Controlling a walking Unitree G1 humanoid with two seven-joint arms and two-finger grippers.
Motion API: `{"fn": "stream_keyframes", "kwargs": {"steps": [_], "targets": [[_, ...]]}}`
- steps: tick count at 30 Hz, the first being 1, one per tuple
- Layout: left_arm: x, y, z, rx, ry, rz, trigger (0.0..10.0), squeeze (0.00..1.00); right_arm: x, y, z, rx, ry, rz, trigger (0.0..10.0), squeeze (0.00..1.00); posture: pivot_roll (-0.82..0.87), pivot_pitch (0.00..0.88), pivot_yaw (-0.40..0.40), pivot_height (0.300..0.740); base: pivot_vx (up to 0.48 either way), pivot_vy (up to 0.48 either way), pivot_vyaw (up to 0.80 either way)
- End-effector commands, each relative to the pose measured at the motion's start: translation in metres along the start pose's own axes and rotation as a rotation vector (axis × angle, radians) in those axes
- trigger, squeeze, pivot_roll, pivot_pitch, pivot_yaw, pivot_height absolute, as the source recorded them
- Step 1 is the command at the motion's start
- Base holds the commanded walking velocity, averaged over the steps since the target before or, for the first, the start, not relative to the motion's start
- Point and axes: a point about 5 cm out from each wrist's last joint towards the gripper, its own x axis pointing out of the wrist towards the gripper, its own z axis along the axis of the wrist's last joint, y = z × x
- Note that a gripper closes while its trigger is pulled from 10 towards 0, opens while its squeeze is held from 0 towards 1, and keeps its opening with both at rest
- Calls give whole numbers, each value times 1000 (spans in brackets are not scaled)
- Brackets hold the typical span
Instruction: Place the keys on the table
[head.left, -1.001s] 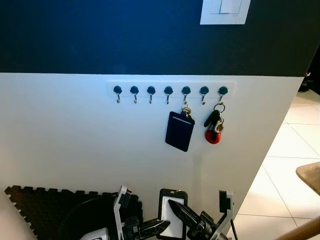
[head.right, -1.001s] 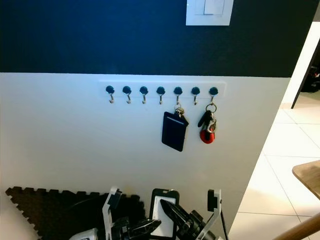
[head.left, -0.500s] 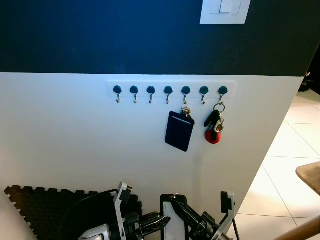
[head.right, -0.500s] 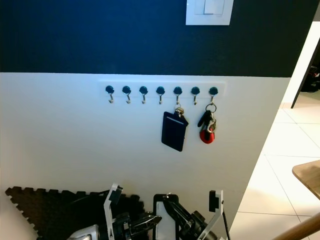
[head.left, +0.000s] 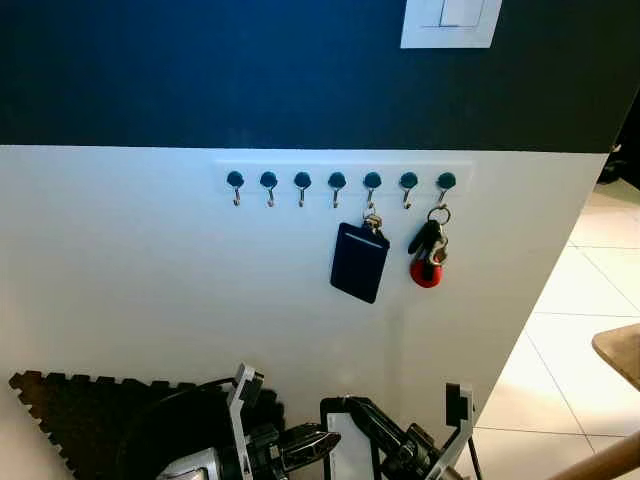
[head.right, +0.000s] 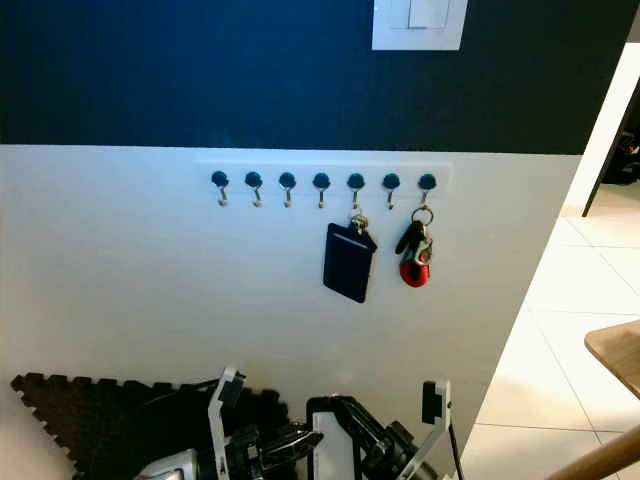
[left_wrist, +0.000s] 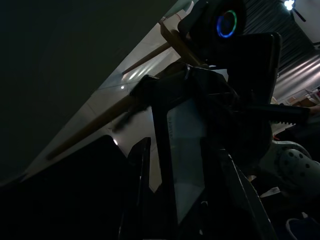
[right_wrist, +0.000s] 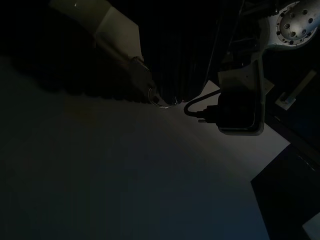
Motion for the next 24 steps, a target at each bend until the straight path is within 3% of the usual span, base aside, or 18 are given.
{"fn": "stream_keyframes", "kwargs": {"steps": [1,5,7,8,9,12,15,16,19,20,21,22,24], "targets": [[-2,3,-4,10,4,28,10000,0,-2,-2,-2,9,-4,-18,0,0,15,67,17,740,0,0,0],[-3,7,-2,67,-14,66,10000,0,-6,-17,1,-59,-21,-143,0,0,16,68,16,740,0,0,0],[-5,16,0,127,-39,153,10000,0,-16,-44,9,-297,-1,-424,0,0,14,70,18,740,0,0,0],[-6,18,0,145,-46,181,10000,0,-20,-51,13,-371,3,-497,0,0,14,70,18,740,0,0,0],[-7,22,0,181,-40,230,10000,0,-23,-54,17,-447,4,-527,0,0,14,71,20,740,0,0,0],[-11,30,-3,247,-27,328,10000,0,-24,-55,24,-529,-6,-556,0,0,10,72,22,740,0,0,0],[-19,43,-9,308,0,492,10000,0,-27,-59,20,-762,135,-631,0,0,10,71,22,740,0,0,0],[-19,43,-9,308,0,492,10000,0,-27,-59,20,-762,135,-631,0,0,10,71,22,740,0,0,0],[-24,48,-18,331,21,549,10000,0,-33,-68,11,-956,248,-711,0,0,13,69,19,740,0,0,0],[-24,48,-18,331,21,549,10000,0,-33,-68,11,-956,248,-711,0,0,13,69,19,740,0,0,0],[-27,49,-21,340,16,583,10000,0,-36,-71,4,-1107,353,-719,0,0,16,66,18,740,0,0,0],[-28,50,-22,344,15,596,10000,0,-37,-72,1,-1161,391,-715,0,0,16,66,18,740,0,0,0],[-29,51,-23,350,13,605,10000,0,-38,-72,0,-1196,411,-712,0,0,16,66,18,740,0,0,0]]}}
